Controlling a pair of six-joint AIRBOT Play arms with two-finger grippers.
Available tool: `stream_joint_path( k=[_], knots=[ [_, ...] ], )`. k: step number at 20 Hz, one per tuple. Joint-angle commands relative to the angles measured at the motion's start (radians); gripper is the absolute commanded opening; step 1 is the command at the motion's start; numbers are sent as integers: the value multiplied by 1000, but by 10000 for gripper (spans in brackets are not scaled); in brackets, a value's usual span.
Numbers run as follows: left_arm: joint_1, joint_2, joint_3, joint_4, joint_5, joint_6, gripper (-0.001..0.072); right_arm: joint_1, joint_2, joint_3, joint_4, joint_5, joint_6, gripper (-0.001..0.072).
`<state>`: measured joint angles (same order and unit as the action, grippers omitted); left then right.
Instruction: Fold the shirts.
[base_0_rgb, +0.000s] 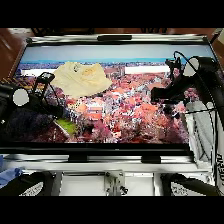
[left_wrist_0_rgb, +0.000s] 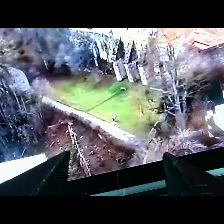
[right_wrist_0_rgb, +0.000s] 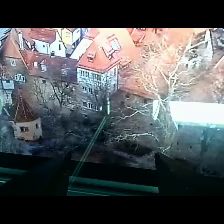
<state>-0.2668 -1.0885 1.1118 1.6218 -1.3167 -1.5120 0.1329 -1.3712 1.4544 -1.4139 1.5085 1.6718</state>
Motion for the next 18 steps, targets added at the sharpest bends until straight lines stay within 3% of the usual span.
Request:
stream_joint_path(
  k=[1,18],
  knots=[
    [0,-1,0,0,0,0,711,1,0,0,0,0,0,631],
    [0,-2,0,0,13,0,711,1,0,0,1,-5,1,631]
  ],
)
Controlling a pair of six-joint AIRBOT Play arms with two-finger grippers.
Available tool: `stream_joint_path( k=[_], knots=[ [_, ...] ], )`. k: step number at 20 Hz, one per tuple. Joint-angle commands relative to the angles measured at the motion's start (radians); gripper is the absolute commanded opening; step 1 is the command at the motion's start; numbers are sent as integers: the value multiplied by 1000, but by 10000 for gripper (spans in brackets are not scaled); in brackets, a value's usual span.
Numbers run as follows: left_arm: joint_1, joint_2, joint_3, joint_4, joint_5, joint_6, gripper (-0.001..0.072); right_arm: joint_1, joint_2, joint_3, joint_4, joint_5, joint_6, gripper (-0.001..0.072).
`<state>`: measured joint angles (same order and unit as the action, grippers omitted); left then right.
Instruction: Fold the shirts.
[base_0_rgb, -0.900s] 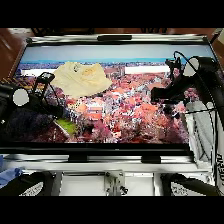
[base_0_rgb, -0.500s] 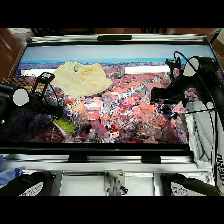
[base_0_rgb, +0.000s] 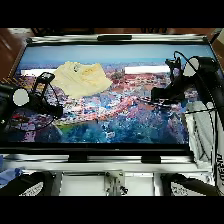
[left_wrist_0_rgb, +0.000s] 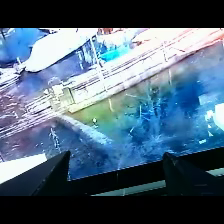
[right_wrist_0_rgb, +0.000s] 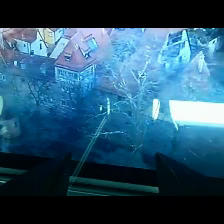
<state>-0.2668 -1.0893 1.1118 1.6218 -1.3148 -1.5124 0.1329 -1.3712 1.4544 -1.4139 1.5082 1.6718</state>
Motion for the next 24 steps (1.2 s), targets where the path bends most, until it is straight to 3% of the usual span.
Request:
stream_joint_path(
  k=[1,4,7,9,13,17,24],
  knots=[
    [0,-1,-1,0,38,0,711,1,0,0,1,-10,0,631],
    [-1,-2,-1,0,266,-8,710,1,0,0,2,-11,1,631],
    [18,-53,26,8,497,-145,709,2,0,0,3,-69,3,631],
    [71,-200,146,-2,484,-220,712,2,0,0,2,-121,2,631],
    [126,-605,526,-119,317,-176,713,2,0,0,2,-161,0,631],
    [116,-915,829,-236,293,-177,713,2,0,0,2,-159,0,631],
    [125,-1060,911,-253,366,-177,712,2,0,0,21,-155,0,631]
  ],
)
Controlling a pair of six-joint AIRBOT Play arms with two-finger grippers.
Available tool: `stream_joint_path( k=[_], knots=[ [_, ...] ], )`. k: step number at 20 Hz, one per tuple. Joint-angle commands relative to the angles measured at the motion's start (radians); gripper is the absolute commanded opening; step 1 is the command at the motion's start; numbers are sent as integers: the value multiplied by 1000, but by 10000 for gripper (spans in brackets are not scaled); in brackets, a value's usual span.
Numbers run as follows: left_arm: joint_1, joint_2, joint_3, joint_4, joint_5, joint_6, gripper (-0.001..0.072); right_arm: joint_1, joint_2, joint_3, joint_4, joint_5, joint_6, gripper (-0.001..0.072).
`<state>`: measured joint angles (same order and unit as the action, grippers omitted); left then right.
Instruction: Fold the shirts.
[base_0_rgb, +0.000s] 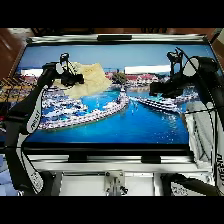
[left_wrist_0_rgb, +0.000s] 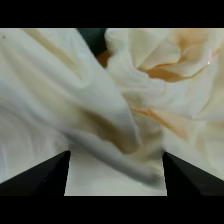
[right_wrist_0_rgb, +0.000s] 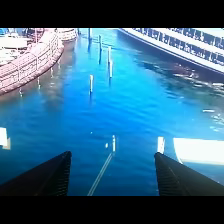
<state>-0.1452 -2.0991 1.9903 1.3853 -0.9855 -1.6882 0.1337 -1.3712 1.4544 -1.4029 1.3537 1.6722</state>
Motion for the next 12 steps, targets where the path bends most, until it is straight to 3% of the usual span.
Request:
stream_joint_path(
  k=[1,2,3,4,6,8,10,12],
  knots=[
    [2,-50,32,-17,58,-4,693,1,0,0,10,-1,0,631],
    [2,-50,32,-18,76,-17,527,1,0,0,10,-2,0,631],
    [2,-49,32,-26,91,-28,243,1,0,0,10,0,0,631],
    [2,-45,34,-40,96,-26,31,1,0,0,13,10,0,631],
    [-4,-3,37,-43,113,-20,28,1,0,0,12,25,-8,631],
    [-18,105,38,-43,160,57,27,-2,2,3,2,23,-51,631],
    [-47,276,38,-39,208,124,26,-1,25,20,-48,29,-55,631],
    [-101,478,37,-39,222,136,27,-1,79,73,-145,30,-57,631]
  ],
)
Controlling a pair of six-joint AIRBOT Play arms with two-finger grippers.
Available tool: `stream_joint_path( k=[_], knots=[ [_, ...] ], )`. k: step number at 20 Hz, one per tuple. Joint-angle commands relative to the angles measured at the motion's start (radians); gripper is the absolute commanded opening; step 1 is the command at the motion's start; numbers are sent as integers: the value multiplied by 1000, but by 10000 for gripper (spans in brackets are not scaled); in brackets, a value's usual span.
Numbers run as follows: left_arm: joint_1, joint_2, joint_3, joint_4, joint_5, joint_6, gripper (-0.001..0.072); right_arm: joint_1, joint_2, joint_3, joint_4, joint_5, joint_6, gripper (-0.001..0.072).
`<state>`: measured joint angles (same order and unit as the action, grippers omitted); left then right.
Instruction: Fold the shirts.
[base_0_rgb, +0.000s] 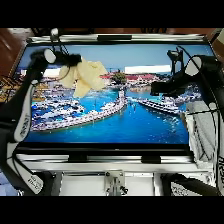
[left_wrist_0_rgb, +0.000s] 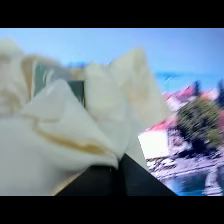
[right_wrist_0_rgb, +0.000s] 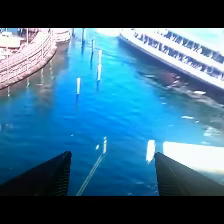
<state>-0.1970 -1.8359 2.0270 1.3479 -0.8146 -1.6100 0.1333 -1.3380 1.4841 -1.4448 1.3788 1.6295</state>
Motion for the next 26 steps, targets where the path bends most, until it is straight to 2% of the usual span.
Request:
stream_joint_path(
  k=[1,4,7,9,10,13,14,16,17,19,22,24,26],
  knots=[
    [-86,307,0,-1,51,58,27,-1,81,77,-170,6,-14,631],
    [-244,537,-24,32,20,28,27,-1,215,177,-361,18,-11,631],
    [-413,647,-111,103,-152,-50,26,-1,367,207,-470,60,-6,631],
    [-527,662,-232,275,-328,-179,26,-1,438,207,-458,122,23,631],
    [-573,662,-311,329,-375,-234,26,-1,462,207,-423,165,33,631],
    [-687,649,-599,327,-296,-386,29,0,483,201,-298,259,35,631],
    [-720,637,-686,306,-234,-462,78,0,483,179,-260,258,36,631],
    [-760,607,-766,249,-156,-592,712,0,483,97,-212,234,38,631],
    [-761,595,-760,239,-165,-594,717,0,483,46,-205,212,37,631],
    [-713,605,-710,241,-257,-499,717,-1,478,-65,-206,160,30,631],
    [-516,632,-609,241,-580,-316,716,-9,419,-190,-185,132,-28,632],
    [-341,663,-629,232,-764,-225,716,-74,342,-233,-40,139,-95,631],
    [-187,695,-728,114,-836,-162,716,-174,253,-258,175,156,-154,631]
  ],
)
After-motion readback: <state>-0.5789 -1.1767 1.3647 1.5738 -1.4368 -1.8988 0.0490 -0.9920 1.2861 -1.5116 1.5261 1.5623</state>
